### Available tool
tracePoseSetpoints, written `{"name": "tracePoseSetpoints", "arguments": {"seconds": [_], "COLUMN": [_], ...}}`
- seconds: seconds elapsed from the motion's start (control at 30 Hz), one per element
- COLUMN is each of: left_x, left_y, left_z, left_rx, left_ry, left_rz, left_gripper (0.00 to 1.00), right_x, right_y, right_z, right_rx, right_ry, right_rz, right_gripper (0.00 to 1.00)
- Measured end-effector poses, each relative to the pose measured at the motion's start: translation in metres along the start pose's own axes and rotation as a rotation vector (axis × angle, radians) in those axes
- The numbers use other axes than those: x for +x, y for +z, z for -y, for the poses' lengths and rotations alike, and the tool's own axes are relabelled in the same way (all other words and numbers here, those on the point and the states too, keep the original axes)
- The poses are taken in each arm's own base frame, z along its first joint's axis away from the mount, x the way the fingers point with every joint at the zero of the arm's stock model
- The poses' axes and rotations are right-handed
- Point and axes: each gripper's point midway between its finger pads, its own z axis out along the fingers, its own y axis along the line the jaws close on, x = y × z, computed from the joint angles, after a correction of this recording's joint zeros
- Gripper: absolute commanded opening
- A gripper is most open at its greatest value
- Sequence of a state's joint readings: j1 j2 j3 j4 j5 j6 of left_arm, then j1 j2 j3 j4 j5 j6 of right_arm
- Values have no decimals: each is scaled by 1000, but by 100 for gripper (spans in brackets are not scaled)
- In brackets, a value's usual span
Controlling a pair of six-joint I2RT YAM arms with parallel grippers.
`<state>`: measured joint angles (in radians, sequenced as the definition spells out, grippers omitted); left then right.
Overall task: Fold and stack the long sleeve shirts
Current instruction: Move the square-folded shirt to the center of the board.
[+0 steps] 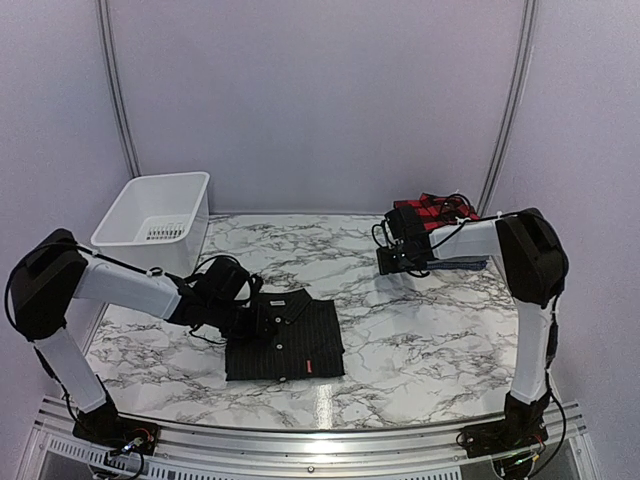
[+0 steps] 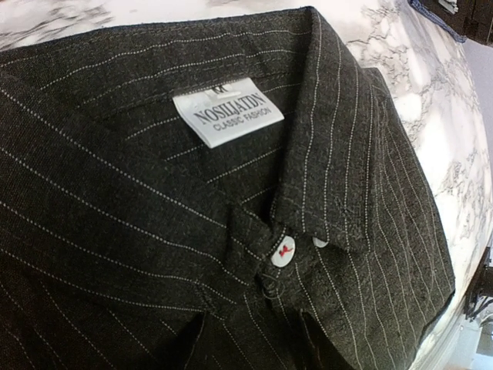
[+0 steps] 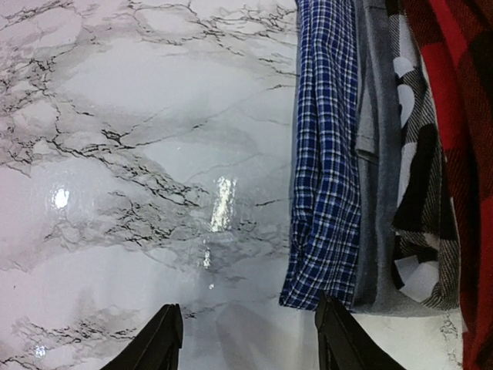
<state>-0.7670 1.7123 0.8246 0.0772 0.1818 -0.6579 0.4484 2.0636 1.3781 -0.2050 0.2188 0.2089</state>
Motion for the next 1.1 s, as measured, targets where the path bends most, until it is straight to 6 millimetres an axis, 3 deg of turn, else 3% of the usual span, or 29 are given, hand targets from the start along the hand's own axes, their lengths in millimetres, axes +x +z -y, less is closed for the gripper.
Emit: {"name": "tracePoseSetpoints", "arguments": {"seconds": [0.27, 0.47, 0.63, 0.8, 0.93, 1.1], "left_x": [22, 28, 25, -1, -17, -24], "left_y": [-50, -67, -76, -93, -107, -118], "left_z": [-64, -81, -73, -43, -22, -10], "left_rx": [-148, -208, -199, -117, -60, -27], "left_ry": [-51, -59, -46, -16, 9, 17], "left_rz": [11, 1, -4, 61, 111, 139], "left_gripper": [40, 43, 46, 48, 50, 53], "right_x": [0, -1, 5, 5, 4, 5], "right_y": [6, 14, 25, 27, 29, 29], "right_z": [0, 9, 15, 20, 25, 32], "right_rx": [4, 23, 51, 79, 113, 155], "right_ry": [0, 9, 8, 5, -1, -21], "right_rz": [-6, -12, -32, -33, -30, -33], "right_gripper": [54, 48, 44, 35, 23, 0]}}
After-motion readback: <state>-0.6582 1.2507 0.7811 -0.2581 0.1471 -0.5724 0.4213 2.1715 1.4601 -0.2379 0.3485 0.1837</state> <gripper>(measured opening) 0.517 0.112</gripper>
